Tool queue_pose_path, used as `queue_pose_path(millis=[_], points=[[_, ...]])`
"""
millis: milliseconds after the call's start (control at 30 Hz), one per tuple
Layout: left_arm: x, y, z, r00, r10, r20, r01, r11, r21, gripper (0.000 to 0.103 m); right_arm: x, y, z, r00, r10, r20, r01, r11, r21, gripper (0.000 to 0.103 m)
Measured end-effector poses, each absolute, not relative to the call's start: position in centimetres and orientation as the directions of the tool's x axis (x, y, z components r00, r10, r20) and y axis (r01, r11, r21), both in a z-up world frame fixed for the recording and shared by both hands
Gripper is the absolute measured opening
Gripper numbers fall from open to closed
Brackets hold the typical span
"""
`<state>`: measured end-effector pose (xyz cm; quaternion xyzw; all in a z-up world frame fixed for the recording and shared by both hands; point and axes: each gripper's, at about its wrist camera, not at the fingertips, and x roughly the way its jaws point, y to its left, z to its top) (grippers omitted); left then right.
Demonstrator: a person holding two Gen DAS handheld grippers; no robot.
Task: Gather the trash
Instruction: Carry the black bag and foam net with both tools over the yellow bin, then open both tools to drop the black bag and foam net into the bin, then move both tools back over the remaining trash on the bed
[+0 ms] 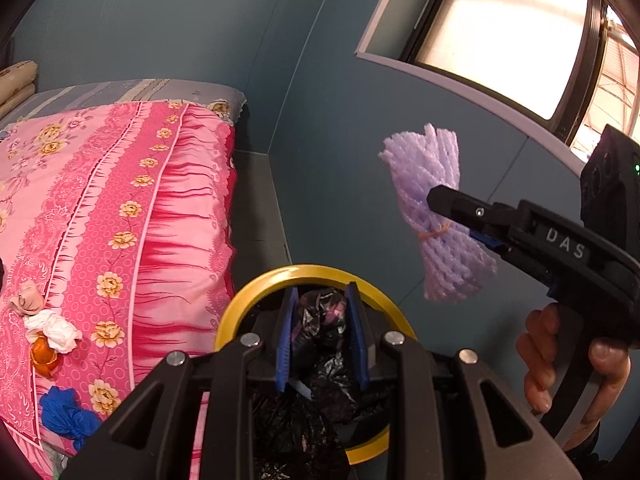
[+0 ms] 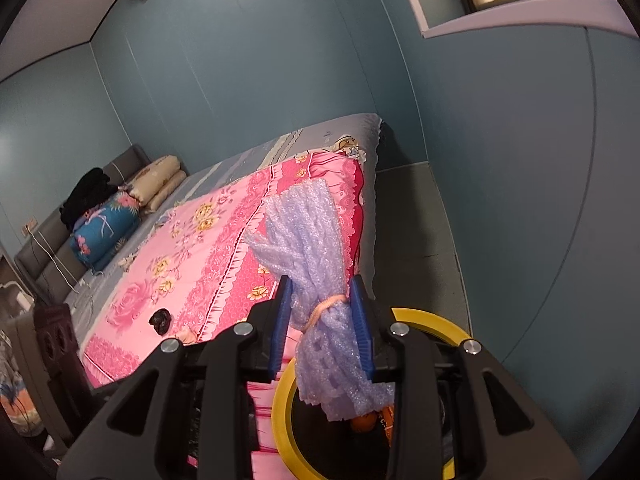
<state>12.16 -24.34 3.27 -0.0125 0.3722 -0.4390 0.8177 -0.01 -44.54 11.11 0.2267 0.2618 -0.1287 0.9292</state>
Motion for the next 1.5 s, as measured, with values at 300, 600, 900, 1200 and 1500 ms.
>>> queue_pose_path(millis=[300, 600, 900, 1200, 1500], points=[[12.2, -27.0, 1.8, 0.302, -0.720, -0.625, 0.719, 0.602, -0.347, 0.023, 0.2, -46.9, 9.8, 0.831, -0.087, -0.550, 0.358, 0.841, 0.407, 0.031], [12.3, -27.1, 1.0, 0.284, -0.726, -0.627, 0.720, 0.593, -0.360, 0.033, 0.3, -47.0, 9.5, 0.837, -0.086, -0.540, 0.366, 0.821, 0.437, 0.037], [12.6, -24.7, 1.1, 0.297, -0.737, -0.607, 0.709, 0.596, -0.377, 0.056, 0.1, -46.9, 9.4, 0.838, -0.100, -0.537, 0.382, 0.809, 0.447, 0.051], [13.8, -21.1, 1.4, 0.360, -0.714, -0.601, 0.666, 0.648, -0.370, 0.072, 0.7, -46.5, 9.7, 0.836, -0.088, -0.541, 0.365, 0.825, 0.431, 0.057], [15.6, -16.6, 1.7, 0.438, -0.669, -0.600, 0.606, 0.713, -0.353, 0.080, 2.9, -43.7, 10.0, 0.838, -0.028, -0.545, 0.289, 0.870, 0.399, 0.064]])
